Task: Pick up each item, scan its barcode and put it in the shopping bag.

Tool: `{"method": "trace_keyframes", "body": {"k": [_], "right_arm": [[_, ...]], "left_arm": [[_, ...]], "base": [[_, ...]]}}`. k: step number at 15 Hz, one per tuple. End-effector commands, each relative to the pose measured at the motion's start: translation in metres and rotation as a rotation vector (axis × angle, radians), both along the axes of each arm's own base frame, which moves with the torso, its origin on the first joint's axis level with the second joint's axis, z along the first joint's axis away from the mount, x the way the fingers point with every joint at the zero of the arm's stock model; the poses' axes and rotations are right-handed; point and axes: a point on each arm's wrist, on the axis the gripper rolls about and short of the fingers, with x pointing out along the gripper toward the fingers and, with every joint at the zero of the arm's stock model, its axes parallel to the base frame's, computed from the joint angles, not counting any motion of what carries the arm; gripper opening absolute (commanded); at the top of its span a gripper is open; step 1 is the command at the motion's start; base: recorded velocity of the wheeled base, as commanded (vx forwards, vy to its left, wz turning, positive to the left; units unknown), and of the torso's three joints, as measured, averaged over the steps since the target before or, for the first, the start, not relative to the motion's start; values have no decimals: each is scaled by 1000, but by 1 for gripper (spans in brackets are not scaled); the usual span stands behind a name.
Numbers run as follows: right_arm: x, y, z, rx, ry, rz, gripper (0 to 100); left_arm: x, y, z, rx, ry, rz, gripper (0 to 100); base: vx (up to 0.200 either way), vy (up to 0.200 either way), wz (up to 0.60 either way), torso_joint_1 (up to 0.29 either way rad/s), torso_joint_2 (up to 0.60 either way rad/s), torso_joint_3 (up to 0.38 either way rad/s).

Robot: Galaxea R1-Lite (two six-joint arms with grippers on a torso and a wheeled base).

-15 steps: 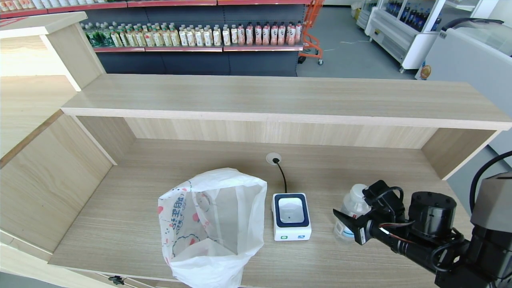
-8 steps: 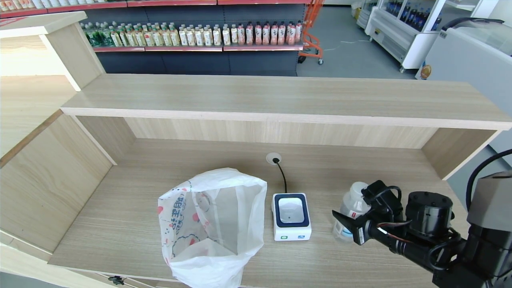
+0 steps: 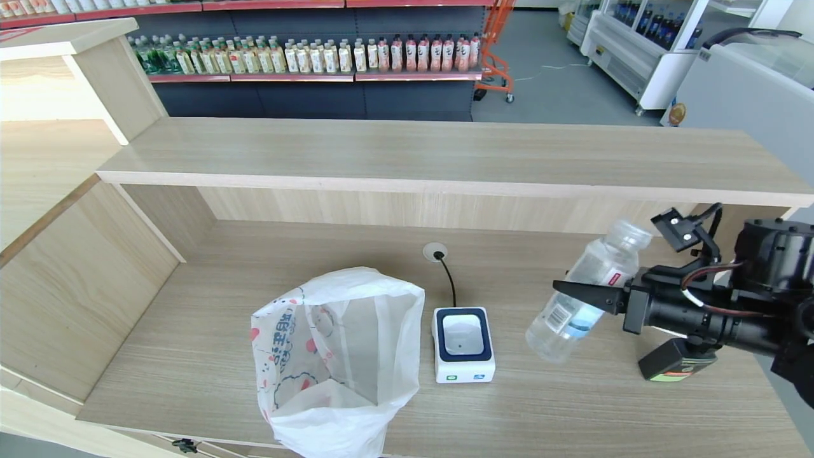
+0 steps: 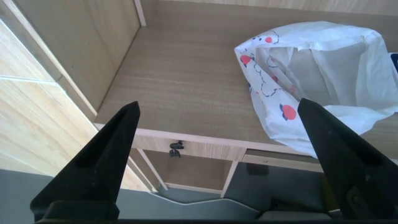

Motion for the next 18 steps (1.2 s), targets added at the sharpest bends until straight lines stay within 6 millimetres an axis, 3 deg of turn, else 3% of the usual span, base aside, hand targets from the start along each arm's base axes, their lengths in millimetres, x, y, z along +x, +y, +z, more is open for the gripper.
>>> {"method": "trace_keyframes", "body": {"k": [1,7,12,18], "right_arm": [[-29,-13,59,91,-105,96,0],[-56,-1,37,100,-7,239,0],[-65,30,30,98,34,390,0],[-68,53,12,61,62,504,0]], "left_arm": [[0,0,0,-1,-1,1,100],[0,0,0,-1,-1,1,100],[0,0,0,-1,-1,1,100],[0,0,0,-1,-1,1,100]], "base": [[0,0,0,0,0,0],[0,0,0,0,0,0],[0,0,0,0,0,0],[0,0,0,0,0,0]]}}
